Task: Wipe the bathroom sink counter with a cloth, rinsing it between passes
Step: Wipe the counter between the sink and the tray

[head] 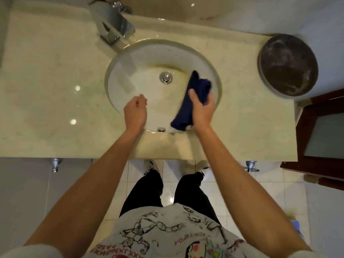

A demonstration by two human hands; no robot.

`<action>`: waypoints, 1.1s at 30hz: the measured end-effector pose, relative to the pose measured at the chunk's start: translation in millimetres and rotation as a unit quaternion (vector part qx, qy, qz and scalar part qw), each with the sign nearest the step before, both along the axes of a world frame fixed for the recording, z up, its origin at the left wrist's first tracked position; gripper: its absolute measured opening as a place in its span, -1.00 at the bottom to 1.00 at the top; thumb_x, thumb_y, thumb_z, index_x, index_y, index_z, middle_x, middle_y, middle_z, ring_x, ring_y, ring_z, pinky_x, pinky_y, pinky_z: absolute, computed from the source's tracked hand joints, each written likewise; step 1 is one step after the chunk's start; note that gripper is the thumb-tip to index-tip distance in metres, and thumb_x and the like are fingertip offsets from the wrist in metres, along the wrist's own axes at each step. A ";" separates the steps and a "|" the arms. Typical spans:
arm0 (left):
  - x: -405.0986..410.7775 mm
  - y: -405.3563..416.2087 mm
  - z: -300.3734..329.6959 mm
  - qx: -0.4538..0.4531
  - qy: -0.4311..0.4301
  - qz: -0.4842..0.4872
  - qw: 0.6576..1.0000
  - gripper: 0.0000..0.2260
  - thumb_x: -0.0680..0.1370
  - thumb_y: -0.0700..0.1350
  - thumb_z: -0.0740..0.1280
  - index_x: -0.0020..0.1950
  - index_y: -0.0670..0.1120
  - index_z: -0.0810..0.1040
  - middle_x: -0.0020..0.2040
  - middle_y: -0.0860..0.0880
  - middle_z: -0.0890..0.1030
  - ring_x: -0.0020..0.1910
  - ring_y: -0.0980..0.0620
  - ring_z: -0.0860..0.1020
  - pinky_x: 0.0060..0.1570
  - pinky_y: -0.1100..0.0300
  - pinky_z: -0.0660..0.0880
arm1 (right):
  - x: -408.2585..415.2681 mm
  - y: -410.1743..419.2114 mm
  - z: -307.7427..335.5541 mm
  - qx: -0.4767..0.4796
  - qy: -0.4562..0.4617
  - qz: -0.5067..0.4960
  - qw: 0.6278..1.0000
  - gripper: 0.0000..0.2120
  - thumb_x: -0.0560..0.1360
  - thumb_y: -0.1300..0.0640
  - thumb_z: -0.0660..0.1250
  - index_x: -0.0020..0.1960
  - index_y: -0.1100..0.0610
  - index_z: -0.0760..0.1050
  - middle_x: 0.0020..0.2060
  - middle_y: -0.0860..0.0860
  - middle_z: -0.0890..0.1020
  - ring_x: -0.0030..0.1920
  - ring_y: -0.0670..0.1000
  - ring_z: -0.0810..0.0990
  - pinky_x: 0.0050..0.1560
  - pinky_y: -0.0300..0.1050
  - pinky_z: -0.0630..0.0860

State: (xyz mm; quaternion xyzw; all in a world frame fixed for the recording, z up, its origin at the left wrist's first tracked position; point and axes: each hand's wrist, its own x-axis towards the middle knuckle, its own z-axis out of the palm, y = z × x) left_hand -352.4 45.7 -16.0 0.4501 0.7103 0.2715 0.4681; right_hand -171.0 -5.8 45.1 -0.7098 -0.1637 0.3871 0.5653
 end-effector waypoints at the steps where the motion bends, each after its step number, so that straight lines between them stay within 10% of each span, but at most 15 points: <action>1: 10.7 -8.3 -1.1 0.004 0.019 -0.035 0.999 -0.65 0.67 0.06 0.16 -0.04 -0.11 0.66 -0.08 -0.05 0.69 -0.04 -0.09 0.63 0.05 0.04 0.51 | 26.6 -5.4 4.9 -0.001 -0.033 -0.014 0.999 -0.60 0.53 0.18 0.50 0.32 0.23 0.51 0.15 0.10 0.67 0.06 -0.02 0.67 0.05 -0.18 0.63; 9: 61.8 -41.6 -9.0 -0.019 0.158 -0.026 0.987 -0.77 0.62 0.10 0.18 -0.01 0.04 0.58 -0.02 0.07 0.67 -0.10 -0.03 0.62 0.04 0.03 0.55 | 181.5 -36.5 7.6 -0.158 -0.322 -0.027 0.933 -0.72 0.50 -0.01 0.45 0.00 0.17 0.47 -0.25 -0.09 0.56 -0.18 0.04 0.60 -0.20 -0.07 0.46; 13: 68.2 -37.4 -15.1 -0.023 0.211 -0.005 0.977 -0.78 0.63 0.08 0.21 -0.01 0.02 0.59 -0.02 0.07 0.66 -0.09 -0.06 0.63 0.03 0.05 0.52 | 182.7 -24.1 -17.3 -0.236 -0.311 -0.011 0.921 -0.78 0.53 -0.01 0.39 0.03 0.08 0.43 -0.20 -0.03 0.57 -0.13 0.14 0.62 -0.18 -0.09 0.41; 22: 75.5 -36.4 -18.4 -0.050 0.279 0.003 0.959 -0.79 0.61 0.10 0.17 -0.09 0.06 0.51 -0.21 0.10 0.60 -0.26 -0.02 0.59 -0.14 0.07 0.55 | 139.6 93.8 -10.7 -0.051 -0.175 0.164 0.969 -0.78 0.51 -0.04 0.47 0.02 0.06 0.54 -0.19 -0.12 0.64 -0.22 -0.16 0.61 -0.15 -0.16 0.56; 33: 79.7 -32.9 -14.6 -0.064 0.307 0.015 0.950 -0.81 0.62 0.14 0.24 -0.04 0.08 0.55 -0.13 0.14 0.62 -0.23 0.05 0.56 -0.12 0.14 0.54 | 72.5 267.4 -15.6 0.042 -0.446 0.303 0.841 -0.72 0.50 -0.01 0.37 0.15 0.09 0.59 -0.13 0.01 0.68 -0.18 0.09 0.63 -0.23 -0.07 0.44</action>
